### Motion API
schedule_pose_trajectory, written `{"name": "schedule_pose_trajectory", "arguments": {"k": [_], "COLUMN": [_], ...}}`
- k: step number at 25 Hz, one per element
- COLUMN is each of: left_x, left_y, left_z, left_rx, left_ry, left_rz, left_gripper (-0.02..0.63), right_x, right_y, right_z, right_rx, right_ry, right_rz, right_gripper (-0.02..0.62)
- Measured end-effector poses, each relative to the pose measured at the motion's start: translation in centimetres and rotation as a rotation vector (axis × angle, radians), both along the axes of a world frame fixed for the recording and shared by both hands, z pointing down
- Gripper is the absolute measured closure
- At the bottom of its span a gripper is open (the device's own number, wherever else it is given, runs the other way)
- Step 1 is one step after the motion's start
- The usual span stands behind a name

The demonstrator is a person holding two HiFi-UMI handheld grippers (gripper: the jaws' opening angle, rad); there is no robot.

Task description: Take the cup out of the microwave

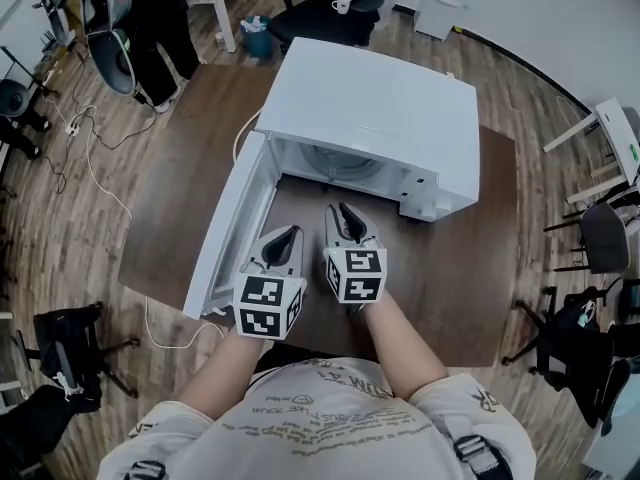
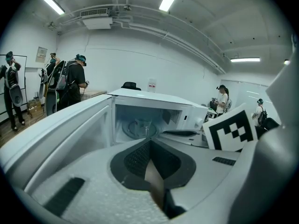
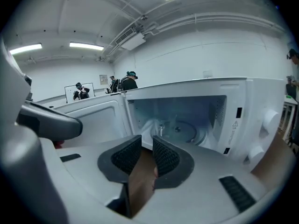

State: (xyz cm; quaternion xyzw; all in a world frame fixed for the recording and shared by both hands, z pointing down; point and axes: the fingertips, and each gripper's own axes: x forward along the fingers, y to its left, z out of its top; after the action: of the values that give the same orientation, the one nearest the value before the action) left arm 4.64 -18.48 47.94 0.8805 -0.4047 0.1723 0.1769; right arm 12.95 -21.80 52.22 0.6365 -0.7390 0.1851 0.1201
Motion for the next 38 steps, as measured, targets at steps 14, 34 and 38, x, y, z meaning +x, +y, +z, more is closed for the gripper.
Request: {"name": "schedule_pose_trajectory", "arguments": {"k": [14,34,38], "left_x": [-2.3,-4.1,-4.5], "left_y": [-0.9,-0.3,-0.2], "left_z": [1.9,3.6,3.9], "left_rx": [-0.056,-0.106,-0.111], "left_ry": [-0.040,-0.080,-0.083], "left_rz": [-0.073,-0.137,-0.142], "left_gripper": [0.592,0.592,0.592], "right_x": [0.2,-3.3,-4.2], "right_y": [-7.2,-11.2,-11.4], "right_z": [4.1,6.8,7.3], "right_rx": [-0.027,0.025,0.013], "right_ry": [-0.031,0.050,0.143], "right_rz": [-0.108,-0.265,-0.296], "right_gripper": [0.460,0.445,0.445]}}
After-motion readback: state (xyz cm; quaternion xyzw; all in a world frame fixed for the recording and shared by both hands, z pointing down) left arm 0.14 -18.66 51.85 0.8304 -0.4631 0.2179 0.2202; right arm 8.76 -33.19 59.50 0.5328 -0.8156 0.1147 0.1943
